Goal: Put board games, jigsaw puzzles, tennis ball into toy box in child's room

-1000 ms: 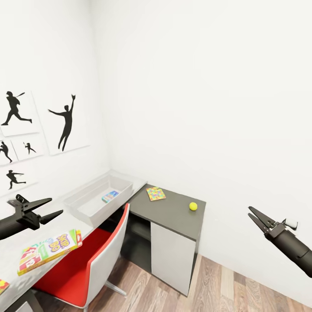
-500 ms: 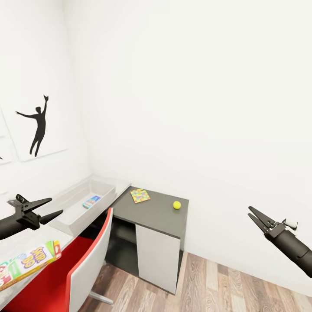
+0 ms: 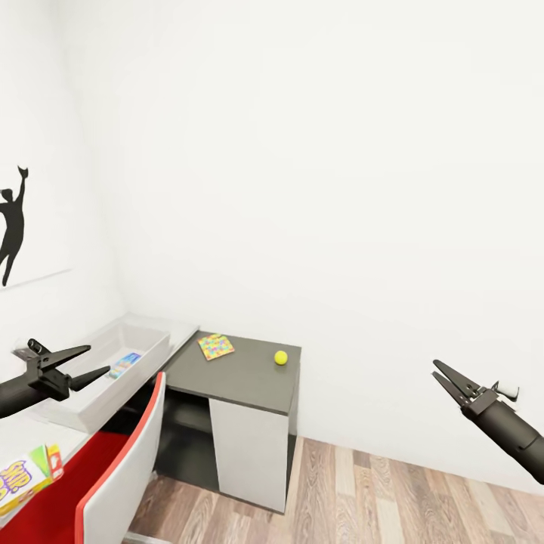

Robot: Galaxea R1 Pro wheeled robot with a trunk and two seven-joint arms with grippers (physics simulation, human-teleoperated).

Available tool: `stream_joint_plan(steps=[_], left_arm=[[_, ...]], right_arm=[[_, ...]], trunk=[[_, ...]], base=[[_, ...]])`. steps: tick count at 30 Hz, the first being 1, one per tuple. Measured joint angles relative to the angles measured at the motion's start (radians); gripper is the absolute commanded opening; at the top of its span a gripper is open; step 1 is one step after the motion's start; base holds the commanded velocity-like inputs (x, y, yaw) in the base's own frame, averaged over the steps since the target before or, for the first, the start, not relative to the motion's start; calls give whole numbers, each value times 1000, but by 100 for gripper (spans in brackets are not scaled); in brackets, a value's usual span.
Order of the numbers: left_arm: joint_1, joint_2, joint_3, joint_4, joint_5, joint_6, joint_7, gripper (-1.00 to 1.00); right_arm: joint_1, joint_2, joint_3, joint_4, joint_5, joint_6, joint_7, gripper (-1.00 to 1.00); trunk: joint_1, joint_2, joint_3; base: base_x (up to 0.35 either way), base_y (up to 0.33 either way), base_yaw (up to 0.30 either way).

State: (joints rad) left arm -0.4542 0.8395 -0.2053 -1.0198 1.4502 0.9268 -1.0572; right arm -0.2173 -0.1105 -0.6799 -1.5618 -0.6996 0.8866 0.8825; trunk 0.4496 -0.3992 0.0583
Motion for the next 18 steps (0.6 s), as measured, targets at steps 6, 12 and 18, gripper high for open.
stream_joint_plan(steps=[6,12,18], left_arm=[[0,0,0,0,0,0,1,100],[0,0,0,0,0,-18,-1,100],[0,0,1,0,0,-22,-2,100]], right_arm=[[0,0,0,0,0,0,-2,100],[0,0,1,0,-1,0,-4,100],[0,1,2,0,-2,0,-6,100]], trunk=[[0,0,4],[0,0,8],[0,0,12]], base=[[0,0,-272],[0,0,-273],[0,0,-273]])
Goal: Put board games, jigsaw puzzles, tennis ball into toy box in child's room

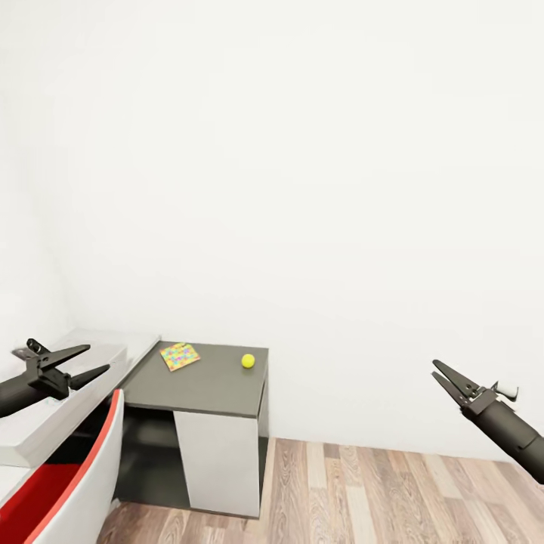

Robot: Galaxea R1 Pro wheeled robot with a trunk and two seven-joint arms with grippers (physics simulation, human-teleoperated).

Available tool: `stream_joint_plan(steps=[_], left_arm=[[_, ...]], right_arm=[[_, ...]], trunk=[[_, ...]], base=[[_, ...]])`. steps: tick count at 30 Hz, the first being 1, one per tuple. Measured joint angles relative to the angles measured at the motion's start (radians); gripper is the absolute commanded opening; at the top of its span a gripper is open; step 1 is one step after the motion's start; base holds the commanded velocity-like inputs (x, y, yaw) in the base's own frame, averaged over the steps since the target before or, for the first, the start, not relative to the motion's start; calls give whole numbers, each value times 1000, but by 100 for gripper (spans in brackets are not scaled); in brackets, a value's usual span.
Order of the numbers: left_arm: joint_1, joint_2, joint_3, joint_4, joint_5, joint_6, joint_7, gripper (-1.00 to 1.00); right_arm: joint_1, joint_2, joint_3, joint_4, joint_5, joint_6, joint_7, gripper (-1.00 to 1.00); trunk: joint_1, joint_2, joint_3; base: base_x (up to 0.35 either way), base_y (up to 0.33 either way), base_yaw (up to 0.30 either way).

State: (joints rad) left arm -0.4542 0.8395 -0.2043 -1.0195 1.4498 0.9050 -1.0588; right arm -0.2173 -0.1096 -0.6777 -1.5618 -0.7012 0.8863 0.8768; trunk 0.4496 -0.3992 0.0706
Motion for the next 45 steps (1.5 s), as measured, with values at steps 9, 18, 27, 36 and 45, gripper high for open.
stream_joint_plan(steps=[9,18,27,36,45], left_arm=[[0,0,0,8,0,-2,1,100],[0,0,0,9,0,-2,1,100],[0,0,-1,9,0,-2,1,100],[0,0,-1,9,0,-2,1,100],[0,0,-1,9,0,-2,1,100]], right_arm=[[0,-1,0,1,0,0,-1,100],[0,-1,-2,2,-1,0,-1,100],[0,-1,-3,4,-3,0,-2,100],[0,0,-2,8,1,-2,-4,100],[0,-1,-2,9,-2,-1,-5,100]], trunk=[[0,0,6],[0,0,12],[0,0,18],[0,0,22],[0,0,17]], base=[[0,0,-273],[0,0,-273],[0,0,-273],[0,0,-134],[0,0,-86]])
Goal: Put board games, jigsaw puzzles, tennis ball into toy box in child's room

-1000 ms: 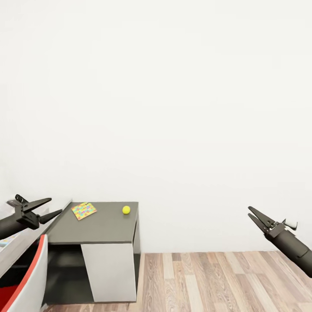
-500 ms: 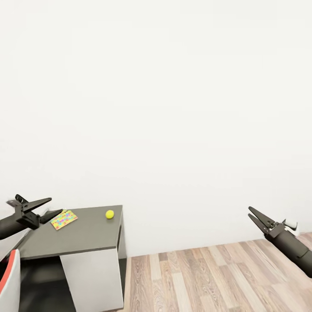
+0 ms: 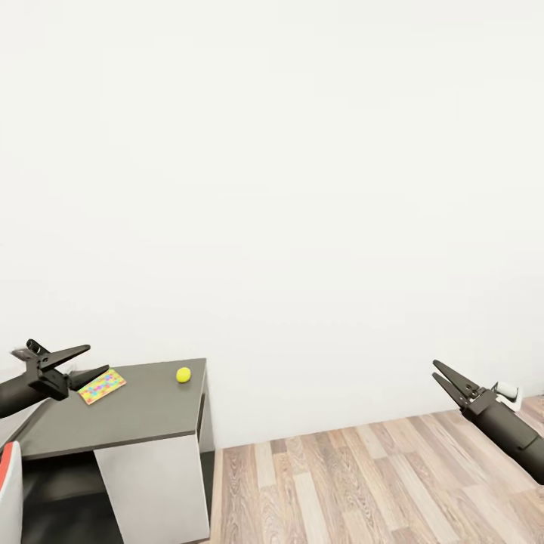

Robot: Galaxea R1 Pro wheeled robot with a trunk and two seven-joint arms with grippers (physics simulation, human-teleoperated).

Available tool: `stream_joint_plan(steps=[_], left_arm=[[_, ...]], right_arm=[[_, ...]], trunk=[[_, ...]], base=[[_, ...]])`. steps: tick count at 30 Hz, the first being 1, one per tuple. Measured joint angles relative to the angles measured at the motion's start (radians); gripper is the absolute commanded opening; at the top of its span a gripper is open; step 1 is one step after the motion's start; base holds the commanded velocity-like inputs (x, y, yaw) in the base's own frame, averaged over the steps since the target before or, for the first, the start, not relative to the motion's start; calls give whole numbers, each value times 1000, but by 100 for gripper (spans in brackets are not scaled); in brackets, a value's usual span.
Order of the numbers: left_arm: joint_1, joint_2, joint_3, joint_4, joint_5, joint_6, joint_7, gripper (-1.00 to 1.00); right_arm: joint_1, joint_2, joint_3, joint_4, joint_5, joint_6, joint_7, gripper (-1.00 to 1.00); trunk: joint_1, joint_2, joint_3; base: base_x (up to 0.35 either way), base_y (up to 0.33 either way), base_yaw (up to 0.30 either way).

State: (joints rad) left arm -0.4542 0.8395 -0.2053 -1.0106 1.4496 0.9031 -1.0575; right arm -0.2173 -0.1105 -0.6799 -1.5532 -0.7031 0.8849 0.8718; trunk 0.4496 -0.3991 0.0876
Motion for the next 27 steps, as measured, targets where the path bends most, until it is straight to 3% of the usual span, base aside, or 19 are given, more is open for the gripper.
stream_joint_plan(steps=[27], left_arm=[[0,-1,-1,0,0,0,0,100]], right_arm=[[0,0,-2,1,-5,2,2,100]], trunk=[[0,0,-33]], base=[[-19,0,-161]])
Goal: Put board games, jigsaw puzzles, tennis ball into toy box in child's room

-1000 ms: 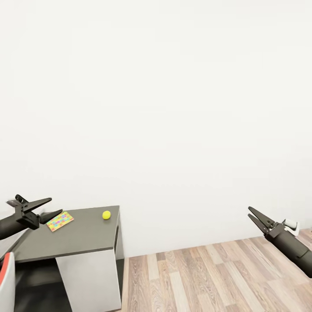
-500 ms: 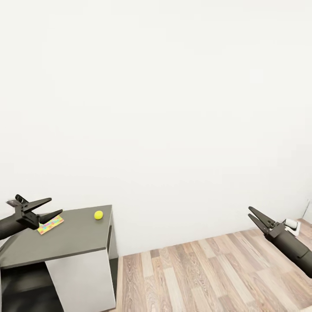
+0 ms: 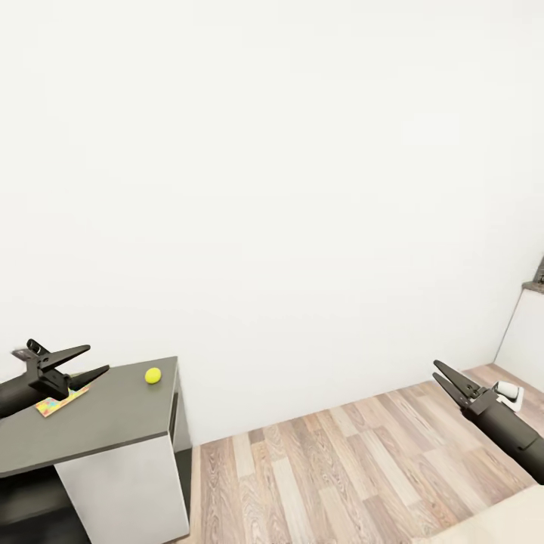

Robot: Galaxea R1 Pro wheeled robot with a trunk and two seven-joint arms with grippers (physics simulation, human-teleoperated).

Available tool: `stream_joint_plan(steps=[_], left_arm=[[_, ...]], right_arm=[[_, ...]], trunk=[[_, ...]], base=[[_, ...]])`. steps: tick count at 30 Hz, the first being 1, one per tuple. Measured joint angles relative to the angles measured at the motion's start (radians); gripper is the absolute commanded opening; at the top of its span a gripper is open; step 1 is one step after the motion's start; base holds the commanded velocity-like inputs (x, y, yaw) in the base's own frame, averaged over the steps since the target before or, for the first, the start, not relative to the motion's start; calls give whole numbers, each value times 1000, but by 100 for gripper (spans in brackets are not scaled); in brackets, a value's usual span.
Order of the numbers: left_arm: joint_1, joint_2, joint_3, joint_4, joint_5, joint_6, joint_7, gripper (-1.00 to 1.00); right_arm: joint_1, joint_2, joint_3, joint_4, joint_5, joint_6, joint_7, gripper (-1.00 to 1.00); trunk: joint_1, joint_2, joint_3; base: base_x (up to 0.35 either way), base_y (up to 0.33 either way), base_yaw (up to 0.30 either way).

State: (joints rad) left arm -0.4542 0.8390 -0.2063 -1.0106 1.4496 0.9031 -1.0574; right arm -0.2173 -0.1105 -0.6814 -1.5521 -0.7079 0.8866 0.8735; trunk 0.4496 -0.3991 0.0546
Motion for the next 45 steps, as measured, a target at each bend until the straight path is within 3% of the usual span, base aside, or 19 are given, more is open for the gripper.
stream_joint_plan(steps=[30,45], left_arm=[[0,-1,-1,0,0,-1,0,100],[0,-1,-1,0,0,-1,1,100]], right_arm=[[0,0,0,7,2,-2,-2,100],[0,0,0,7,2,-2,-2,100]], trunk=[[0,0,-17],[0,0,-17]], base=[[-5,0,-237],[-283,-22,-273]])
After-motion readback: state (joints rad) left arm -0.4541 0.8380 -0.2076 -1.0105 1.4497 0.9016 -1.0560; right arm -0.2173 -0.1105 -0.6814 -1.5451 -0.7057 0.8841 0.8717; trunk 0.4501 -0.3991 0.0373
